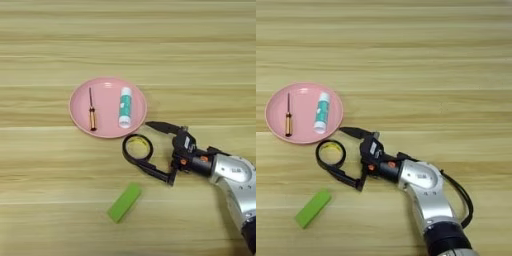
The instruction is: Move the objects on the table
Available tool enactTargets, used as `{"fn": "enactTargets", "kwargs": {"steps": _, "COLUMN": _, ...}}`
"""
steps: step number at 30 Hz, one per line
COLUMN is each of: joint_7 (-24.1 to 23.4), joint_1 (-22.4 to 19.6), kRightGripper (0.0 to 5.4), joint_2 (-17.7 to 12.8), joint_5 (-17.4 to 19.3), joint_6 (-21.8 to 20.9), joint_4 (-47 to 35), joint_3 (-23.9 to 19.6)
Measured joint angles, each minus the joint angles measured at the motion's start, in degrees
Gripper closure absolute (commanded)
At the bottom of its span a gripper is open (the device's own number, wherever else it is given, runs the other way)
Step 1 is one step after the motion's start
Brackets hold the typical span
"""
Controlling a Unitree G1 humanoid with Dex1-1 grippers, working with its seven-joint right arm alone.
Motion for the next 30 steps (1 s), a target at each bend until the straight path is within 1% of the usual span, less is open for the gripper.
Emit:
{"fn": "enactTargets", "kwargs": {"steps": 1, "joint_7": 0.52, "joint_1": 0.07, "kRightGripper": 0.05, "joint_2": 0.02, "joint_5": 1.04, "joint_6": 0.21, "joint_4": -0.47, "joint_3": -0.07}}
{"fn": "enactTargets", "kwargs": {"steps": 4, "joint_7": 1.25, "joint_1": 0.28, "kRightGripper": 0.05, "joint_2": 0.01, "joint_5": 2.07, "joint_6": 0.50, "joint_4": -1.37, "joint_3": -0.27}}
{"fn": "enactTargets", "kwargs": {"steps": 9, "joint_7": 1.13, "joint_1": 0.45, "kRightGripper": 0.05, "joint_2": 0.22, "joint_5": 2.79, "joint_6": 1.33, "joint_4": -2.00, "joint_3": -0.96}}
{"fn": "enactTargets", "kwargs": {"steps": 15, "joint_7": 0.22, "joint_1": 0.45, "kRightGripper": 0.05, "joint_2": 1.23, "joint_5": 3.62, "joint_6": 1.45, "joint_4": -2.76, "joint_3": -2.07}}
{"fn": "enactTargets", "kwargs": {"steps": 16, "joint_7": 0.23, "joint_1": 0.43, "kRightGripper": 0.05, "joint_2": 1.56, "joint_5": 4.71, "joint_6": 1.48, "joint_4": -3.27, "joint_3": -2.31}}
{"fn": "enactTargets", "kwargs": {"steps": 20, "joint_7": 0.05, "joint_1": 0.38, "kRightGripper": 0.05, "joint_2": 2.33, "joint_5": 6.88, "joint_6": 2.66, "joint_4": -4.97, "joint_3": -3.34}}
{"fn": "enactTargets", "kwargs": {"steps": 24, "joint_7": -2.23, "joint_1": 0.24, "kRightGripper": 0.05, "joint_2": 3.63, "joint_5": 9.27, "joint_6": 4.28, "joint_4": -7.13, "joint_3": -5.10}}
{"fn": "enactTargets", "kwargs": {"steps": 25, "joint_7": -2.62, "joint_1": 0.10, "kRightGripper": 0.05, "joint_2": 3.85, "joint_5": 9.46, "joint_6": 4.62, "joint_4": -7.43, "joint_3": -5.52}}
{"fn": "enactTargets", "kwargs": {"steps": 28, "joint_7": -5.78, "joint_1": -0.26, "kRightGripper": 0.05, "joint_2": 4.42, "joint_5": 10.10, "joint_6": 6.25, "joint_4": -8.88, "joint_3": -6.90}}
{"fn": "enactTargets", "kwargs": {"steps": 30, "joint_7": -6.25, "joint_1": -0.69, "kRightGripper": 0.05, "joint_2": 4.61, "joint_5": 10.32, "joint_6": 6.74, "joint_4": -9.48, "joint_3": -7.17}}
